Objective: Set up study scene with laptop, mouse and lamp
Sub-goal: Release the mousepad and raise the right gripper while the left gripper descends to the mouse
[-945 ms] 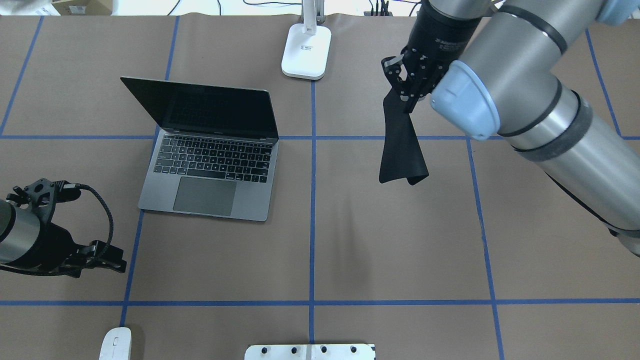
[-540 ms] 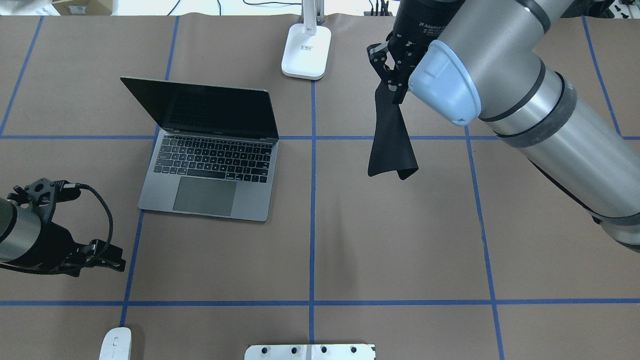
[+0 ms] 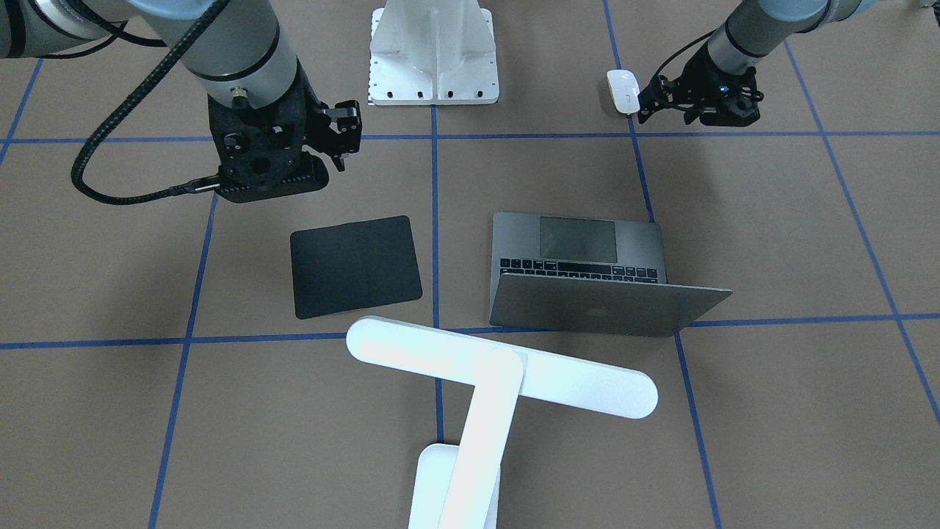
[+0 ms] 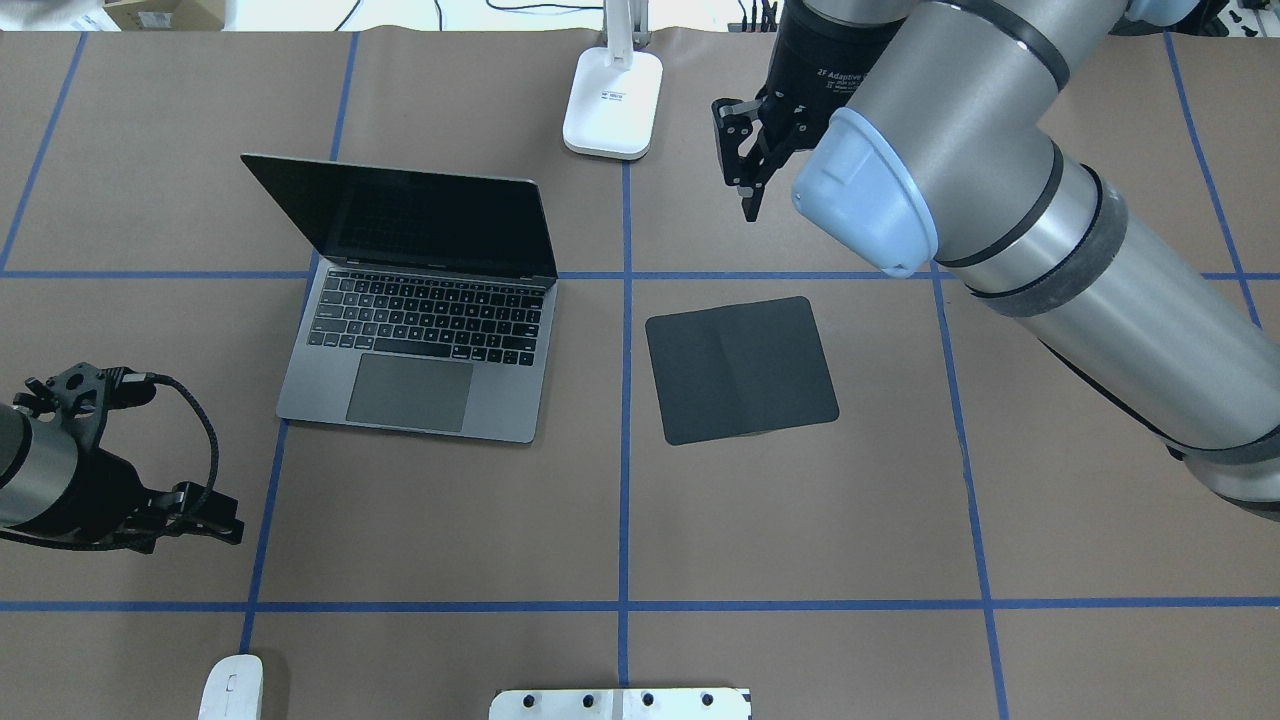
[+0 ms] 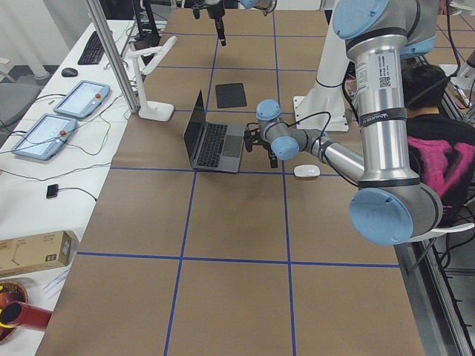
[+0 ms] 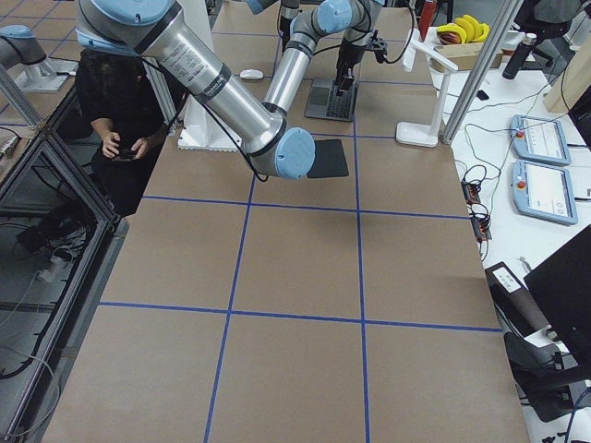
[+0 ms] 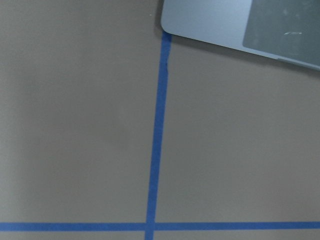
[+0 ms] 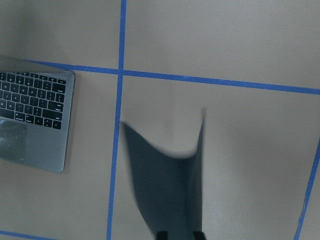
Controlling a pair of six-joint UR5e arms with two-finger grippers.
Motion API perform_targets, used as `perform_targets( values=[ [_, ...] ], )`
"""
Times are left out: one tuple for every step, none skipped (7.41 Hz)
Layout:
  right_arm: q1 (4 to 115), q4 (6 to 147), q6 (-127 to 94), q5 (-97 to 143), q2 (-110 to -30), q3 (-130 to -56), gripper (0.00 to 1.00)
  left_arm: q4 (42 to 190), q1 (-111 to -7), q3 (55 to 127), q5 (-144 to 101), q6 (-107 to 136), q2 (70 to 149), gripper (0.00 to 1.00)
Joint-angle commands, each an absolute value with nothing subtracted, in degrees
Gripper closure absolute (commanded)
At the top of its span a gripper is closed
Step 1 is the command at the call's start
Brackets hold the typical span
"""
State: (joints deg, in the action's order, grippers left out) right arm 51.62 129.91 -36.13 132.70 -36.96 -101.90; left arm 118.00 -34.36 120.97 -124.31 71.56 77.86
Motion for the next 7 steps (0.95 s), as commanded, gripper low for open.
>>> perform_targets(
  values=[
    [51.1,129.8,-33.2,130.6,-37.6,-102.5,0.00,122.1,-33.4,119.9,-124.3,71.5,74.5,0.00],
    [50.4,129.8,-30.2,128.3,-38.1,-102.6,0.00,122.0,-31.4,119.9,-124.3,71.7,73.7,0.00],
    [50.0,129.5,-28.4,128.0,-39.0,-102.7,0.00,122.0,-29.9,119.9,-124.4,72.2,73.6,0.00],
    [49.6,129.4,-27.1,128.1,-40.0,-103.6,0.00,121.9,-28.7,120.0,-124.6,73.8,73.6,0.00],
    [48.5,129.3,-27.1,128.1,-41.9,-105.7,0.00,121.8,-25.9,120.0,-124.4,77.6,73.7,0.00],
    [48.3,129.3,-27.1,128.1,-43.0,-107.0,0.00,121.8,-24.0,120.5,-124.4,81.8,73.7,0.00],
    [48.3,129.2,-26.7,128.1,-43.3,-107.7,0.00,121.7,-20.5,120.6,-124.1,85.4,74.2,0.00]
  ],
)
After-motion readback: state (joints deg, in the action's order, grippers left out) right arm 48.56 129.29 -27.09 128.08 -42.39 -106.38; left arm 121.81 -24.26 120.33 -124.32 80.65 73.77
